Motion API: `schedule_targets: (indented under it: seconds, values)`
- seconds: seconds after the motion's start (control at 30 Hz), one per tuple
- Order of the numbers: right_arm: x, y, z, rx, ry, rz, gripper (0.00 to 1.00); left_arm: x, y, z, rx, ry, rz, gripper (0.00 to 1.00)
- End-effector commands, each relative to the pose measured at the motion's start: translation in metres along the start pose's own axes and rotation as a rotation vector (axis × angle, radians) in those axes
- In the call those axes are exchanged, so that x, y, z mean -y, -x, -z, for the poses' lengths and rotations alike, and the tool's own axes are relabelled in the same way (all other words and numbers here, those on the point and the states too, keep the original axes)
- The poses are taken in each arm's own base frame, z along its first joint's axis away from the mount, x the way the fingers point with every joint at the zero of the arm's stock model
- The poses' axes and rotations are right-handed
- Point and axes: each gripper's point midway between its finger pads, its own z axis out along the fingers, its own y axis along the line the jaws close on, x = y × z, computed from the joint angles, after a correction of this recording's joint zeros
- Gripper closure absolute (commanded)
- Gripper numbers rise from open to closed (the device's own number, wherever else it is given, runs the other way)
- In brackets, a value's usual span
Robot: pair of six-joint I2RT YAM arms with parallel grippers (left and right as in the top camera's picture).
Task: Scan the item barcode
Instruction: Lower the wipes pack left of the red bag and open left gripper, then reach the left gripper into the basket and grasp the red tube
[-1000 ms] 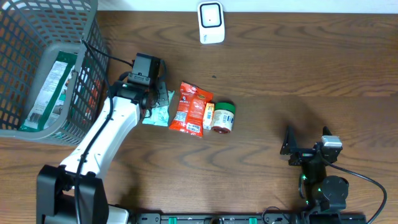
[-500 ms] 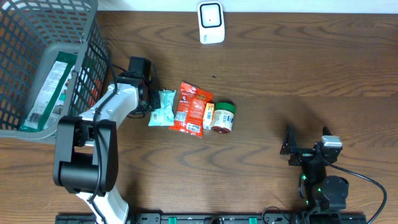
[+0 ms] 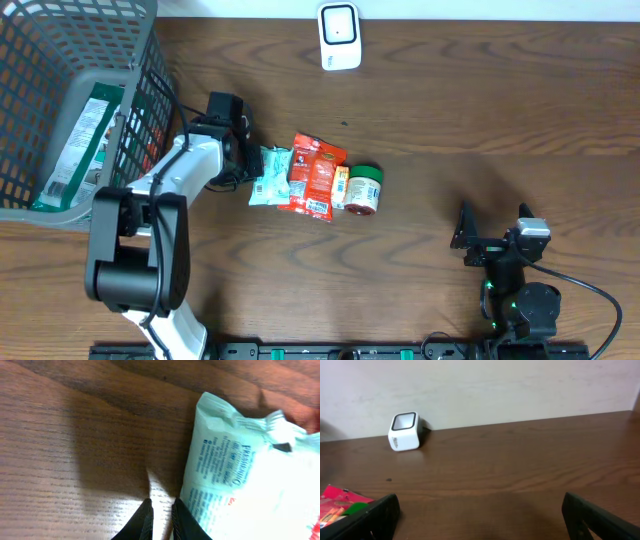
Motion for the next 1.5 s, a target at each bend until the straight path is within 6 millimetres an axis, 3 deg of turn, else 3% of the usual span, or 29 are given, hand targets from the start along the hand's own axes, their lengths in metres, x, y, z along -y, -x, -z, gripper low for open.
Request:
schedule_targets:
  seconds: [0.0,0.13,0.23,0.33,0.37,0.4,0.53,0.57,0.6,0.67,0.7,0.8,0.9,0.97,1.3,1.37,1.47]
  values:
    - [0.003,0.000,0.000,0.002,-0.015,0.007,0.01,0.011,0.005,0.017,0.035,-0.030,-0.032,0.84]
    - [0.003,0.000,0.000,0.002,-0.015,0.007,0.01,0.004,0.011,0.027,0.070,0.016,-0.033,0.78]
    - [0.003,0.000,0.000,0.002,-0.015,0.007,0.01,0.011,0.023,0.059,0.122,0.007,-0.038,0.77]
    - [0.003,0.000,0.000,0.002,-0.015,0.007,0.01,0.016,0.056,0.142,0.244,0.059,-0.040,0.66]
    - [0.003,0.000,0.000,0.002,-0.015,0.007,0.01,0.015,0.066,0.172,0.288,0.092,-0.036,0.57]
    - [0.003,0.000,0.000,0.002,-0.015,0.007,0.01,0.012,0.083,0.216,0.357,0.134,-0.050,0.42]
    - [0.003,0.000,0.000,0.002,-0.015,0.007,0.01,-0.019,0.114,0.302,0.552,0.245,0.033,0.29]
    - [0.003,0.000,0.000,0.002,-0.015,0.007,0.01,-0.022,0.116,0.308,0.567,0.247,0.043,0.28]
    - [0.003,0.000,0.000,0.002,-0.015,0.007,0.01,-0.034,0.122,0.326,0.610,0.253,0.078,0.28]
    - [0.003,0.000,0.000,0.002,-0.015,0.007,0.01,-0.069,0.129,0.346,0.657,0.286,0.161,0.26]
    - [0.003,0.000,0.000,0.002,-0.015,0.007,0.01,-0.092,0.127,0.349,0.657,0.310,0.223,0.25]
    - [0.003,0.000,0.000,0.002,-0.015,0.007,0.01,-0.127,0.122,0.344,0.624,0.341,0.309,0.23]
    - [0.003,0.000,0.000,0.002,-0.015,0.007,0.01,-0.171,0.110,0.323,0.531,0.395,0.400,0.20]
    - [0.003,0.000,0.000,0.002,-0.015,0.007,0.01,-0.183,0.108,0.313,0.492,0.407,0.421,0.19]
    - [0.003,0.000,0.000,0.002,-0.015,0.007,0.01,-0.209,0.118,0.235,0.302,0.424,0.441,0.07]
    - [0.003,0.000,0.000,0.002,-0.015,0.007,0.01,-0.201,0.116,0.204,0.205,0.348,0.371,0.01]
    - [0.003,0.000,0.000,0.002,-0.015,0.007,0.01,-0.186,0.108,0.177,0.099,0.239,0.307,0.02]
